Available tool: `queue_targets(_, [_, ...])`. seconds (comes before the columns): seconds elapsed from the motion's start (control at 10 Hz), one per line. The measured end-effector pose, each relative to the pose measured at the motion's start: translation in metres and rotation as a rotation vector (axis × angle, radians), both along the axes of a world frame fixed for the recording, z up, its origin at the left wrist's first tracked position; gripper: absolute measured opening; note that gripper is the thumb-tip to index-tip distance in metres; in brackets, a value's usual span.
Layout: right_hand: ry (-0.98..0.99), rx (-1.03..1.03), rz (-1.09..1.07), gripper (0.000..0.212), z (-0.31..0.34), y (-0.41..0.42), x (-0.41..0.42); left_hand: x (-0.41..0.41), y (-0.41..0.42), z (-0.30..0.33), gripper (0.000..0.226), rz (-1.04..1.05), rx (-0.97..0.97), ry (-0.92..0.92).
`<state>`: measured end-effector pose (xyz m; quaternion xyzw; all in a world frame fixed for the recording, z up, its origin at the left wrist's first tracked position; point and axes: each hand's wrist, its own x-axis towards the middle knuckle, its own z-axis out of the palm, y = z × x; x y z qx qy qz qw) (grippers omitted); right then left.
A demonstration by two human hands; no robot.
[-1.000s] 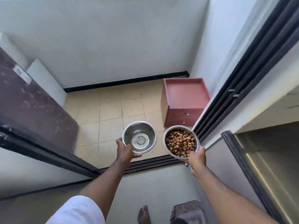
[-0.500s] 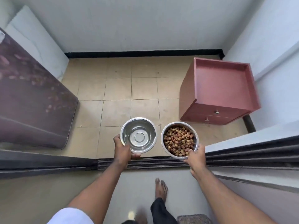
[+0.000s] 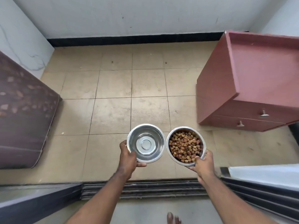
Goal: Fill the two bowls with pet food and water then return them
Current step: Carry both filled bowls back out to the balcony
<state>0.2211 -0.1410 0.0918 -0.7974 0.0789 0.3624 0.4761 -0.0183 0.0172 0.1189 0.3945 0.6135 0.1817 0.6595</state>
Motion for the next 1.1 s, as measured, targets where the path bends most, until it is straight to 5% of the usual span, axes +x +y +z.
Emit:
queue_targets(0.5, [-0.007,-0.074,0.017,0.047,-0.214,0.037,0.014,0.012,0.024,-0.237,0.046,0.079,0.036,0.005])
queue_targets(0.9, [-0.016,-0.037,0.063,0.045,-0.241,0.040,0.005,0.012,0.024,-0.268,0.050,0.033,0.048,0.059])
queue_targets(1.0, [-0.130,-0.254,0.229,0.056,-0.229,0.044,0.005,0.015,0.023,-0.255,0.049,-0.143,0.200,0.433])
queue_targets(1.1, [-0.432,-0.514,0.444,0.079,-0.195,0.053,-0.001,0.024,0.016,-0.222,0.078,-0.357,0.423,0.762])
